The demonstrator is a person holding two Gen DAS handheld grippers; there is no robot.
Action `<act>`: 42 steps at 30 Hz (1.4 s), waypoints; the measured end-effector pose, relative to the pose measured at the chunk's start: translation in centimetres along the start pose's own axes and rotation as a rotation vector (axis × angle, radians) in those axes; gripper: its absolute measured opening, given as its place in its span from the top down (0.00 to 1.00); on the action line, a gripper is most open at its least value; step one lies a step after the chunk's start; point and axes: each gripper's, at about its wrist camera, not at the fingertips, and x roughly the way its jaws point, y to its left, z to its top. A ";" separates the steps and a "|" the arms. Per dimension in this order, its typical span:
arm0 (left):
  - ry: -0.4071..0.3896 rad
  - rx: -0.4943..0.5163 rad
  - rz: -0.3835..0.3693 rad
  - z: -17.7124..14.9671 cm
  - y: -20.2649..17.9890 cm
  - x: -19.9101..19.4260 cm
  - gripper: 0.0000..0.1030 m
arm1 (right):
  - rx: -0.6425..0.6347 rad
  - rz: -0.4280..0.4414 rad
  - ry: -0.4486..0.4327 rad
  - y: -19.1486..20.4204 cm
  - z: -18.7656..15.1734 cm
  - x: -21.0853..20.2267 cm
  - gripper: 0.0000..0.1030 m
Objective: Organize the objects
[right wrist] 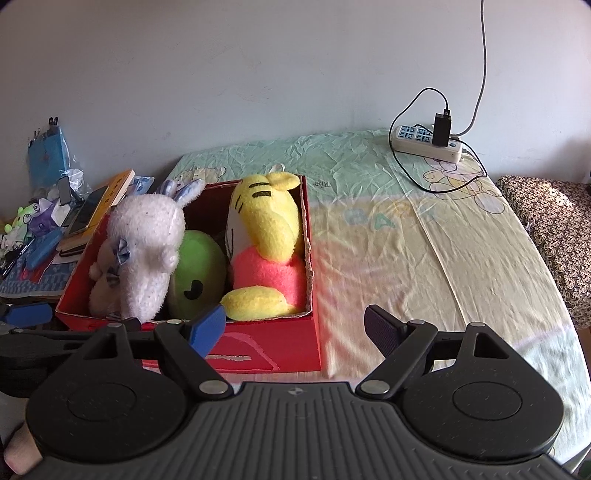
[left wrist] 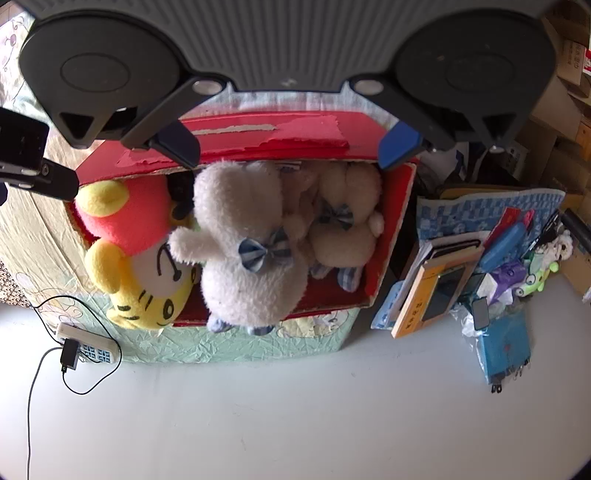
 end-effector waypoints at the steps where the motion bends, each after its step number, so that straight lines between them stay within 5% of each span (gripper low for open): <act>1: 0.001 -0.002 0.001 -0.1 0.1 0.0 0.01 | -0.001 0.001 0.000 0.1 -0.1 0.0 0.18; 19: 0.003 -0.100 0.076 0.5 -0.2 -0.8 0.00 | -0.111 0.098 -0.002 -0.2 1.9 0.2 0.18; 42: -0.012 -0.043 0.064 0.7 0.6 -0.6 0.01 | -0.099 0.039 -0.009 1.1 2.1 0.8 0.18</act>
